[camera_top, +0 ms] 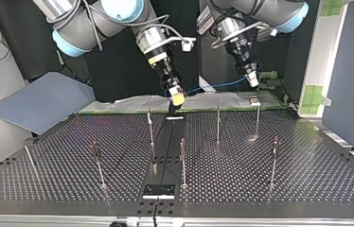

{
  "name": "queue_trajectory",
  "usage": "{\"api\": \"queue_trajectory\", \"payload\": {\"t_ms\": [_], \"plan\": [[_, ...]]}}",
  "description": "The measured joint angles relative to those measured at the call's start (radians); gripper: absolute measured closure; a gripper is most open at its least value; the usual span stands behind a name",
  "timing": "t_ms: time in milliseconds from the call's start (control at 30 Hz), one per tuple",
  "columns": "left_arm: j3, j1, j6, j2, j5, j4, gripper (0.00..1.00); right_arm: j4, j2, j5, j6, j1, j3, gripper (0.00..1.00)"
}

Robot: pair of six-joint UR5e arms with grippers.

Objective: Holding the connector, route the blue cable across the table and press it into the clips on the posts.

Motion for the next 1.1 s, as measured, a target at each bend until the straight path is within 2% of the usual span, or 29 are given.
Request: {"api": "queue_trajectory", "payload": {"t_ms": [167, 367, 433, 767, 900, 1100], "plan": [[0.053, 0.021, 0.006, 0.028, 0.004, -0.054, 1.00, 0.050, 0.007, -0.006, 0.002, 0.006, -0.049, 1.00], [0.095, 0.057, 0.017, 0.034, 0.015, -0.112, 1.00, 0.110, 0.049, -0.007, 0.003, 0.015, -0.110, 1.00], [0.099, 0.071, 0.016, 0.035, 0.023, -0.128, 1.00, 0.129, 0.058, -0.007, 0.009, 0.017, -0.133, 1.00], [0.106, 0.179, 0.016, 0.037, 0.126, -0.224, 1.00, 0.184, 0.121, -0.009, 0.025, 0.019, -0.237, 1.00], [0.113, 0.219, 0.014, 0.030, 0.166, -0.223, 1.00, 0.202, 0.153, -0.018, 0.037, 0.023, -0.281, 1.00], [0.151, 0.276, 0.008, 0.002, 0.224, -0.217, 1.00, 0.231, 0.200, -0.027, 0.045, 0.031, -0.344, 1.00]]}}
